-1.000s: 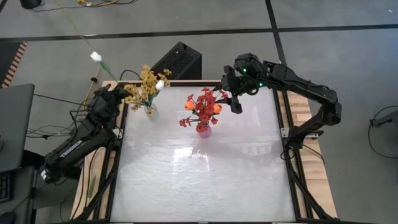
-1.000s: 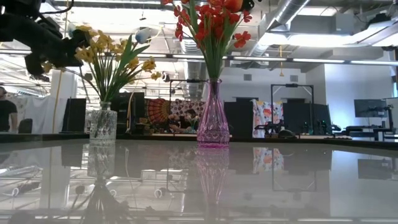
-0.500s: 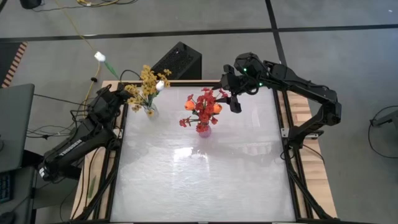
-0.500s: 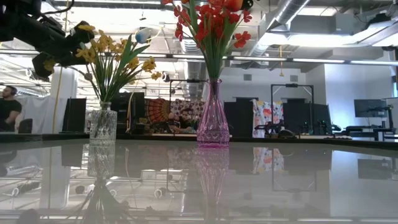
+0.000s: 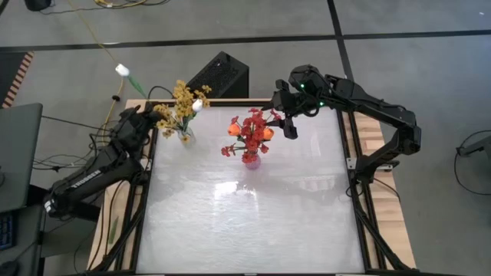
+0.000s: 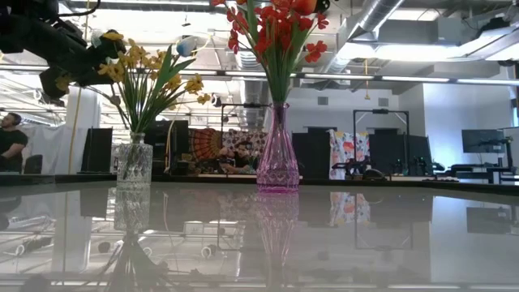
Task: Sort flowers into vase by color
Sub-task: Put the white tulip into the transparent vase
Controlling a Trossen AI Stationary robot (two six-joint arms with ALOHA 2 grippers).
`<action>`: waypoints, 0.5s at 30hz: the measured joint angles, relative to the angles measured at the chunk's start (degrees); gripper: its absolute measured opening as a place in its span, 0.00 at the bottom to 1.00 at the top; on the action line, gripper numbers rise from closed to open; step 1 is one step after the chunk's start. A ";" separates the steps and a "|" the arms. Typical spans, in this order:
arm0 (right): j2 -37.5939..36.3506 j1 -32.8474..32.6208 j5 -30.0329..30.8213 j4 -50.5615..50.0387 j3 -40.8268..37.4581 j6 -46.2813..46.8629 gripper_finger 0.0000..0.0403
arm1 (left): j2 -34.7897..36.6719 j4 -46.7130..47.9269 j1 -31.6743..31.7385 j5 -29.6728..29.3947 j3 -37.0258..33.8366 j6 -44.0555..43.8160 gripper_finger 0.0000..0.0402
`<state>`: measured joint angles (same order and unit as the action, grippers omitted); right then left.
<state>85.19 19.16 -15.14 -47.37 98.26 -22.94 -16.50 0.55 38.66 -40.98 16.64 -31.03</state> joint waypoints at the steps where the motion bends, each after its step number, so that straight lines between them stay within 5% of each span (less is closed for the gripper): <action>1: 0.00 0.00 0.00 0.04 0.00 0.00 0.66 | -0.44 -0.68 -0.17 -0.35 0.00 0.25 0.00; 15: 0.00 0.00 0.00 1.57 0.00 -0.02 0.66 | -10.34 -9.99 -2.40 -1.81 -0.02 2.21 0.00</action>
<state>85.19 19.16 -15.14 -45.80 98.26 -22.96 -26.84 -9.44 36.26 -42.78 16.62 -28.82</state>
